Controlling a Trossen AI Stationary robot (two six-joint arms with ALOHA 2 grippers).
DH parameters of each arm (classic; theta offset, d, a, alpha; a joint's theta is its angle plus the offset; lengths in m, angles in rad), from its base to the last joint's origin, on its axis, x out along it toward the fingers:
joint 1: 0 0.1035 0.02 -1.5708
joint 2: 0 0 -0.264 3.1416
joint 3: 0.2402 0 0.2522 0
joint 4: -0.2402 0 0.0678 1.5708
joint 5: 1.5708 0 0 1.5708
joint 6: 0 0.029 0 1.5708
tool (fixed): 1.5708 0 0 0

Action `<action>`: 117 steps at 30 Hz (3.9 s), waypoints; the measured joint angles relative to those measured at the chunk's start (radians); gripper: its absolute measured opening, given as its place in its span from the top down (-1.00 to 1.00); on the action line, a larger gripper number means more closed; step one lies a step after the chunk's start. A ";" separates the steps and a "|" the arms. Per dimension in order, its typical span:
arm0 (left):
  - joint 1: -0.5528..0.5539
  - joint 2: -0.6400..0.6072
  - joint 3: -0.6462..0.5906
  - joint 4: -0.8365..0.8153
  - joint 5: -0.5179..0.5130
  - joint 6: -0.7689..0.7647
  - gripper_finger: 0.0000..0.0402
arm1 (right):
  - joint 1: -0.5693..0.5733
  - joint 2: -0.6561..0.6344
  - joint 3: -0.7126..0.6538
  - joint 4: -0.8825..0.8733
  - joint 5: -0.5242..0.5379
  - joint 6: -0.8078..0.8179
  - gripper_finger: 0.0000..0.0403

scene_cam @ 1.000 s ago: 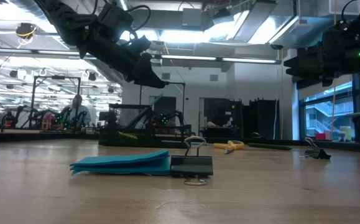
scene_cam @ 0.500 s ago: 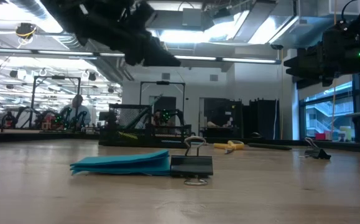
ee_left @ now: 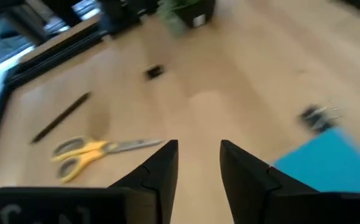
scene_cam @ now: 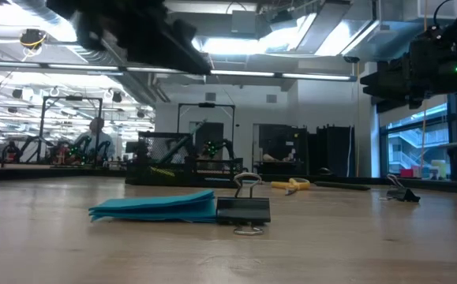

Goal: Pick and place office supplies into organizer
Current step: Put the blue sticky notes into the black desk organizer

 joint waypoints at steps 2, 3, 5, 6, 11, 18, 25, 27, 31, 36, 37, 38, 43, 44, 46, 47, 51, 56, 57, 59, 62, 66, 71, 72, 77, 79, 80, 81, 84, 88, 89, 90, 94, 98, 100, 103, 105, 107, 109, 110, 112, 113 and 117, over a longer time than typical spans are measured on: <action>-0.035 0.000 0.000 0.000 0.000 -0.061 0.37 | 0.000 0.000 0.000 0.000 0.000 0.001 -0.15; -0.050 0.000 0.000 0.000 0.000 -0.095 0.35 | 0.000 0.000 0.000 0.000 0.000 0.000 -0.15; -0.078 0.000 0.000 0.000 -0.001 -0.152 0.32 | 0.000 0.000 0.000 0.000 0.000 0.000 -0.15; -0.090 0.000 0.000 0.000 -0.001 -0.172 0.31 | 0.000 0.000 0.000 0.000 0.000 0.001 -0.15; -0.139 0.047 0.001 0.002 -0.032 -0.243 0.33 | 0.000 0.000 0.000 0.000 0.000 0.001 -0.15; -0.159 0.176 0.001 -0.011 -0.008 -0.304 0.36 | 0.000 0.000 0.000 0.000 0.000 0.085 -0.15; -0.170 0.297 0.041 -0.038 0.050 -0.310 0.37 | 0.000 0.000 0.000 0.000 0.000 0.132 -0.15; -0.174 0.327 0.054 -0.042 0.073 -0.310 0.37 | 0.000 0.000 0.000 0.000 0.000 0.132 -0.15; -0.175 0.376 0.070 -0.044 0.092 -0.302 0.37 | 0.000 0.000 0.000 0.000 0.000 0.132 -0.15; -0.168 0.396 0.075 -0.061 0.094 -0.260 0.37 | 0.000 0.000 0.000 0.000 0.000 0.131 -0.15; -0.164 0.396 0.075 -0.068 0.096 -0.248 0.37 | 0.000 0.000 0.000 0.000 0.000 0.131 -0.15; -0.157 0.396 0.076 -0.077 0.097 -0.231 0.37 | 0.000 0.000 0.000 0.000 0.000 0.131 -0.15; -0.114 0.395 0.076 -0.109 0.096 -0.064 0.37 | 0.000 0.000 0.000 0.000 0.000 0.130 -0.15; -0.102 0.395 0.075 -0.114 0.096 -0.033 0.37 | 0.000 0.000 0.000 0.000 0.000 0.130 -0.15; -0.077 0.395 0.075 -0.119 0.093 0.029 0.37 | 0.000 0.000 0.000 0.000 0.000 0.130 -0.15; -0.066 0.396 0.075 -0.123 0.089 0.067 0.37 | 0.000 0.000 0.000 0.000 0.000 0.130 -0.15; -0.029 0.394 0.076 -0.149 0.025 0.237 0.37 | 0.000 0.000 0.000 0.000 0.000 0.128 -0.15; 0.010 0.395 0.075 -0.184 -0.150 0.430 0.37 | 0.000 0.000 0.000 0.000 0.000 0.127 -0.15; 0.014 0.395 0.075 -0.194 -0.184 0.472 0.37 | 0.000 0.000 0.000 0.000 0.000 0.126 -0.15; 0.022 0.396 0.073 -0.217 -0.254 0.549 0.37 | 0.000 0.000 0.000 0.000 0.000 0.125 -0.15; 0.031 0.397 0.072 -0.229 -0.291 0.622 0.37 | 0.000 0.000 0.000 0.000 0.000 0.123 -0.15; 0.030 0.398 0.072 -0.227 -0.293 0.665 0.37 | 0.000 0.000 0.000 0.000 0.000 0.095 -0.15; 0.009 0.392 0.094 -0.248 -0.378 0.552 0.37 | 0.000 0.000 0.000 0.000 0.000 0.079 -0.15; 0.003 0.386 0.101 -0.261 -0.378 0.524 0.37 | 0.000 0.000 0.000 0.000 0.000 0.079 -0.15; -0.036 0.321 0.128 -0.278 -0.345 0.396 0.37 | 0.000 0.000 0.000 0.000 0.000 0.090 -0.15; -0.050 0.301 0.129 -0.288 -0.342 0.341 0.37 | 0.000 0.000 0.000 0.000 0.000 0.106 -0.15; -0.058 0.293 0.129 -0.291 -0.342 0.313 0.37 | 0.000 0.000 0.000 0.000 0.000 0.108 -0.15; -0.064 0.283 0.129 -0.288 -0.344 0.280 0.37 | 0.000 0.000 0.000 0.000 0.000 0.108 -0.15; -0.078 0.264 0.129 -0.247 -0.347 0.132 0.37 | 0.000 0.000 0.000 0.000 0.000 0.109 -0.15; -0.077 0.272 0.131 -0.193 -0.349 -0.039 0.37 | 0.000 0.000 0.000 0.000 0.000 0.108 -0.15; -0.078 0.281 0.132 -0.182 -0.351 -0.046 0.37 | 0.000 0.000 0.000 0.000 0.000 0.108 -0.15; -0.081 0.289 0.132 -0.181 -0.358 -0.047 0.37 | 0.000 0.000 0.000 0.000 0.000 0.108 -0.15; -0.107 0.339 0.137 -0.094 -0.415 -0.020 0.37 | 0.000 0.000 0.000 0.000 0.000 0.109 -0.15; -0.135 0.399 0.203 -0.095 -0.501 -0.024 0.36 | 0.000 0.000 0.000 0.000 0.000 0.109 -0.15; -0.141 0.435 0.241 -0.117 -0.544 -0.043 0.35 | 0.000 0.000 0.000 0.000 -0.001 0.109 -0.15; -0.141 0.494 0.291 -0.186 -0.580 -0.086 0.32 | 0.000 0.000 0.000 0.000 -0.007 0.110 -0.15; -0.140 0.520 0.314 -0.196 -0.603 -0.123 0.30 | 0.000 0.000 0.000 0.000 -0.008 0.120 -0.15; -0.140 0.542 0.332 -0.197 -0.620 -0.138 0.28 | 0.000 0.000 0.000 0.000 -0.009 0.134 -0.15; -0.142 0.560 0.349 -0.214 -0.626 -0.147 0.27 | 0.000 0.000 0.000 0.000 -0.015 0.135 -0.15; -0.144 0.566 0.360 -0.229 -0.627 -0.159 0.27 | 0.000 0.000 0.000 0.000 -0.019 0.134 -0.15; -0.150 0.577 0.385 -0.261 -0.629 -0.196 0.26 | 0.000 0.000 0.000 0.000 -0.025 0.135 -0.15; -0.153 0.584 0.396 -0.283 -0.630 -0.217 0.26 | 0.000 0.000 0.000 0.000 -0.026 0.135 -0.15; -0.166 0.602 0.426 -0.387 -0.625 -0.291 0.26 | 0.000 0.000 0.000 -0.001 -0.027 0.142 -0.15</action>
